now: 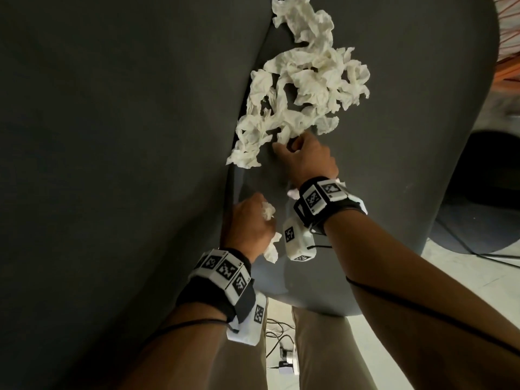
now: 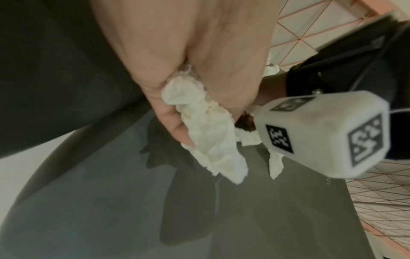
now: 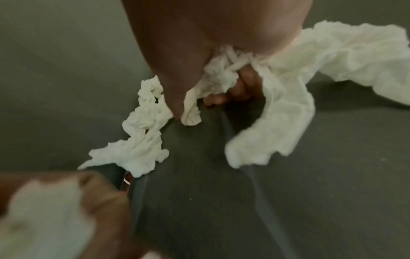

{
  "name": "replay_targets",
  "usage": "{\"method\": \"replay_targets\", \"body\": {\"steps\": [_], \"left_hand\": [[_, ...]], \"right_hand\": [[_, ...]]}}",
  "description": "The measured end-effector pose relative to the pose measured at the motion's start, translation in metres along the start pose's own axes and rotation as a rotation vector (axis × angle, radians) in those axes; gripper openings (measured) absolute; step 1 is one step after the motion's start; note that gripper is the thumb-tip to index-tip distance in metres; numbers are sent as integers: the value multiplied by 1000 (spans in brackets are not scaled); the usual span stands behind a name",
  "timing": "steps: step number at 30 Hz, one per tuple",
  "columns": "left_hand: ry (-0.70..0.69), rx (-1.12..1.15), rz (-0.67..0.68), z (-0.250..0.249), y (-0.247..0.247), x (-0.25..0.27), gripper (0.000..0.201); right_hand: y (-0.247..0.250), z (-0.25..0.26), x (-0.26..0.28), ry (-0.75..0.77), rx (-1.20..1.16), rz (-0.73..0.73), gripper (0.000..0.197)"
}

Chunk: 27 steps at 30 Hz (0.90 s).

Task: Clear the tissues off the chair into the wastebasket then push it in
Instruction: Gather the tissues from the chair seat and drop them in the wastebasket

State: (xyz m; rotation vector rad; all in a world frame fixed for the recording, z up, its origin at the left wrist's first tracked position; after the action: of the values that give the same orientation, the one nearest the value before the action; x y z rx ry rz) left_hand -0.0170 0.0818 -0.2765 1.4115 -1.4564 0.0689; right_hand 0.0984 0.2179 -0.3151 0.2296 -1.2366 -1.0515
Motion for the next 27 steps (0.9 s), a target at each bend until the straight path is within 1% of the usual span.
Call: {"method": "replay_targets", "body": {"steps": [3, 5, 7, 9, 13, 15, 17, 19, 21, 22, 24, 27], "left_hand": [[13, 37, 53, 6, -3, 5, 19], [22, 62, 87, 10, -5, 8, 18], [33, 80, 107, 15, -6, 9, 17], [43, 88, 112, 18, -5, 8, 17], [71, 134, 102, 16, -4, 6, 10], [83, 157, 87, 13, -3, 5, 6], [91, 163, 94, 11, -6, 4, 10], [67, 169, 121, 6, -10, 4, 13], [23, 180, 164, -1, -16, 5, 17], [2, 191, 182, -5, -19, 6, 21], [-31, 206, 217, -12, -25, 7, 32], [-63, 170, 251, -23, -30, 4, 51]], "right_hand": [[0, 9, -3, 37, -7, -15, 30], [-4, 11, -3, 50, -55, 20, 23], [-5, 9, -2, 39, -168, 63, 16], [-1, -2, 1, -11, -296, 78, 10], [14, -35, 10, -118, -459, 18, 12], [21, -46, 18, -156, -621, -5, 13], [27, -55, 25, -198, -793, -16, 20], [33, -64, 34, -271, -950, -26, 22], [28, -71, 40, -372, -1174, 19, 23], [25, -71, 41, -397, -1271, 58, 24], [22, -72, 43, -416, -1329, 111, 22], [16, -77, 49, -442, -1333, 173, 11]]}}
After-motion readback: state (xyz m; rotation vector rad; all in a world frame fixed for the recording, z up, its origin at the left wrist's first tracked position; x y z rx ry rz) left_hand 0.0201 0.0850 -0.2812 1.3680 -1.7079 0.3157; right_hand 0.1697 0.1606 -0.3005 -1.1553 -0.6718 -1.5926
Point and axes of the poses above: each hand's wrist, its own x-axis away from the middle knuckle, its own y-axis out of the back of the hand, z = x × y, the point moved 10 cm from there along -x, towards the middle knuckle
